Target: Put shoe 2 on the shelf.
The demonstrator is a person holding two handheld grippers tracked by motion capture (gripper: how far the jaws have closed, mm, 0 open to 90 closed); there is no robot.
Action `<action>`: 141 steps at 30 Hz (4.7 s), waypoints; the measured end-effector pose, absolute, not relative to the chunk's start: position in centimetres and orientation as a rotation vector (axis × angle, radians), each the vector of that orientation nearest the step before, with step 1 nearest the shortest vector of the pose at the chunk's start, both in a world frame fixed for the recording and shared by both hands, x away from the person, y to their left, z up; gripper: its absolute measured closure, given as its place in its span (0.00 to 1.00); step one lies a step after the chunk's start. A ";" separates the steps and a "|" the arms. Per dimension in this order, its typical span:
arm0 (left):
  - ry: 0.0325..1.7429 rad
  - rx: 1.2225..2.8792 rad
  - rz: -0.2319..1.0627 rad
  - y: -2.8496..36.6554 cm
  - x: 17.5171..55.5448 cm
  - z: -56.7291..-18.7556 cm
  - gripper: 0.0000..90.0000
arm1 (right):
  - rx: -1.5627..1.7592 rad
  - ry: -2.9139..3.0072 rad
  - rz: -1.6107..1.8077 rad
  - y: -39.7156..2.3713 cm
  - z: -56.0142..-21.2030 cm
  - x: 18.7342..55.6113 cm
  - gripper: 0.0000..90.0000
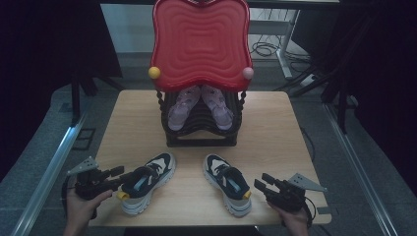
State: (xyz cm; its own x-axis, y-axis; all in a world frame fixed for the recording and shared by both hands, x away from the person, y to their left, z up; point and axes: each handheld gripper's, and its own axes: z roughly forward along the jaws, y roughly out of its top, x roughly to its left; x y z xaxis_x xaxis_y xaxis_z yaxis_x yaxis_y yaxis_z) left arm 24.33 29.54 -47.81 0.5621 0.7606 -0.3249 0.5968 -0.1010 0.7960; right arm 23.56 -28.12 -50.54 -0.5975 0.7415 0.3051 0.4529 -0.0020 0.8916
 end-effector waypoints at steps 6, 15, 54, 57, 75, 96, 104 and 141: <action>1.099 1.807 0.188 29.4 25.1 -47.8 0.53 | 1.251 2.024 1.630 -27.7 -50.6 24.1 0.57; 1.059 1.910 0.125 28.6 26.6 -48.4 0.57 | 1.267 2.012 1.627 -28.0 -50.5 23.9 0.57; 1.060 1.967 0.093 27.8 27.8 -49.6 0.70 | 1.135 2.387 1.524 -22.4 -47.9 28.7 0.47; 1.061 1.967 0.093 27.8 27.8 -49.6 0.70 | 1.147 2.403 1.501 -22.1 -48.0 28.9 0.49; 1.067 1.953 0.087 27.9 27.7 -49.7 0.69 | 1.194 2.484 1.272 -20.7 -47.5 29.5 0.63; 1.083 1.936 0.122 27.8 27.3 -49.7 0.75 | 1.193 2.446 1.294 -20.8 -48.2 29.5 0.77; 1.104 1.916 0.136 27.8 27.2 -49.7 0.76 | 1.208 2.411 1.331 -21.4 -48.3 29.2 0.77; 1.156 1.719 0.183 29.6 25.5 -47.7 0.76 | 1.326 2.151 1.524 -26.7 -48.3 27.7 0.76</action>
State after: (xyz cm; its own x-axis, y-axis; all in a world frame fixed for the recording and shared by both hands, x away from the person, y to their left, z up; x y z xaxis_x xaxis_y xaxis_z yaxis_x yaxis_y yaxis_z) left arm 25.52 29.56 -47.73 0.5287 0.7603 -0.3775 0.6068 -0.0275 0.7944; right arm 27.70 -26.66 -48.26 -0.5814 0.7473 0.3216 0.5512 0.0711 0.8313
